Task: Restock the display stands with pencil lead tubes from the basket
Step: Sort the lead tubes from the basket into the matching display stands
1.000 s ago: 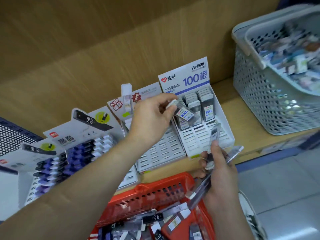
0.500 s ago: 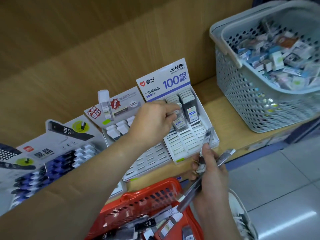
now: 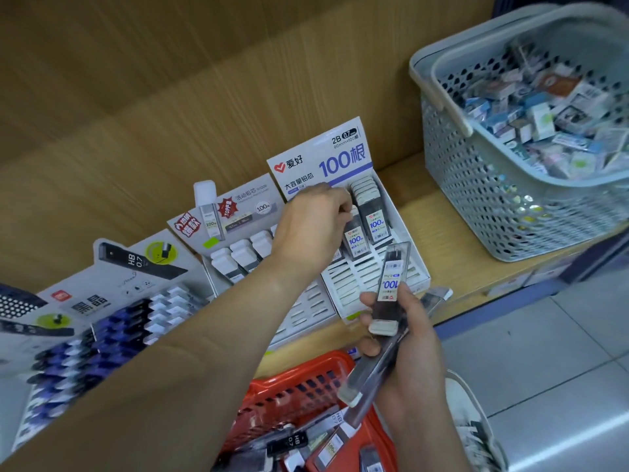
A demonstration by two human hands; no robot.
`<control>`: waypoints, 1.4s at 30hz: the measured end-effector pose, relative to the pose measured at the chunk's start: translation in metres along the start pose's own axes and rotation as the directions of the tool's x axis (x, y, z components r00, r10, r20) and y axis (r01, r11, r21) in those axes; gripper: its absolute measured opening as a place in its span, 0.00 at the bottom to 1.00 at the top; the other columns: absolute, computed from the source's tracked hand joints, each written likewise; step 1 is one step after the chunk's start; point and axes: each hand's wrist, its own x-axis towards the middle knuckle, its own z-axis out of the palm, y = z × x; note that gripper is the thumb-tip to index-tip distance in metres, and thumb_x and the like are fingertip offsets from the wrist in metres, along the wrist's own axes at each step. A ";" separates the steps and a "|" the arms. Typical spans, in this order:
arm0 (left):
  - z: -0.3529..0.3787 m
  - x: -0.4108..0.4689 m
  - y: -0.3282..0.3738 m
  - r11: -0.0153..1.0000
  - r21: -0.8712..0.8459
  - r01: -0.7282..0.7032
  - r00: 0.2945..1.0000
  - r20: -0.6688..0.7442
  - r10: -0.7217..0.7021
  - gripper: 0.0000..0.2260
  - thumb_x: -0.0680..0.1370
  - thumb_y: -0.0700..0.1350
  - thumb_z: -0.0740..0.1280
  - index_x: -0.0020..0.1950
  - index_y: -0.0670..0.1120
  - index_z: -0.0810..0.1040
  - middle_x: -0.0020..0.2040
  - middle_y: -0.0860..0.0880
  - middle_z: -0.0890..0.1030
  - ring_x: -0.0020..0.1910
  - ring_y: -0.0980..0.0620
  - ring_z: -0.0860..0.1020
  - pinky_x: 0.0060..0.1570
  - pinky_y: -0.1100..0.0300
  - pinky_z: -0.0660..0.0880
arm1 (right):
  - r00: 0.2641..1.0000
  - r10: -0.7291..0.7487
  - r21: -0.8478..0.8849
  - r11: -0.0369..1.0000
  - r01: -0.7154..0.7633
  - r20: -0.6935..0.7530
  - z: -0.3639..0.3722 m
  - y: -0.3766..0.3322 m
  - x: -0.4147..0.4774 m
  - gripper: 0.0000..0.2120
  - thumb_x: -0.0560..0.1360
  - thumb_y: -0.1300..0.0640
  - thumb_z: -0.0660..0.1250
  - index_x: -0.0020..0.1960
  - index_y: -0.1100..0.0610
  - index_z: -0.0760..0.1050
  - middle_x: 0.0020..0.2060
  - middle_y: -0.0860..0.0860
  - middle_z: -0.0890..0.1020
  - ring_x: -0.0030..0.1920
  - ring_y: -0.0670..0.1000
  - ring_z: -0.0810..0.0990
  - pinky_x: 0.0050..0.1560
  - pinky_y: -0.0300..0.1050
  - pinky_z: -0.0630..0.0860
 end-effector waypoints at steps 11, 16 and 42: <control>-0.043 -0.077 0.022 0.812 -0.452 0.370 0.923 0.278 -0.266 0.10 0.76 0.52 0.68 0.57 0.54 0.79 0.51 0.54 0.78 0.45 0.60 0.76 0.47 0.61 0.75 | 0.976 0.048 -0.008 0.999 -0.047 0.211 0.022 0.003 -0.011 0.12 0.77 0.51 0.65 0.52 0.58 0.82 0.37 0.53 0.80 0.29 0.46 0.71 0.21 0.36 0.65; -0.047 -0.123 0.028 0.653 -0.597 0.466 0.884 0.343 -0.317 0.13 0.79 0.42 0.65 0.59 0.59 0.77 0.47 0.48 0.76 0.33 0.59 0.79 0.38 0.59 0.79 | 0.988 0.029 -0.148 0.989 -0.006 0.152 0.028 0.014 -0.015 0.03 0.77 0.58 0.67 0.47 0.55 0.80 0.41 0.60 0.81 0.37 0.55 0.77 0.31 0.42 0.69; -0.053 -0.055 -0.007 0.868 -0.357 0.345 0.919 -0.059 -0.389 0.05 0.75 0.43 0.71 0.50 0.47 0.83 0.37 0.56 0.81 0.36 0.59 0.78 0.44 0.60 0.77 | 0.971 0.195 0.555 0.827 -0.088 -0.137 0.010 0.011 -0.007 0.04 0.79 0.62 0.58 0.52 0.58 0.71 0.32 0.52 0.74 0.32 0.50 0.72 0.41 0.41 0.73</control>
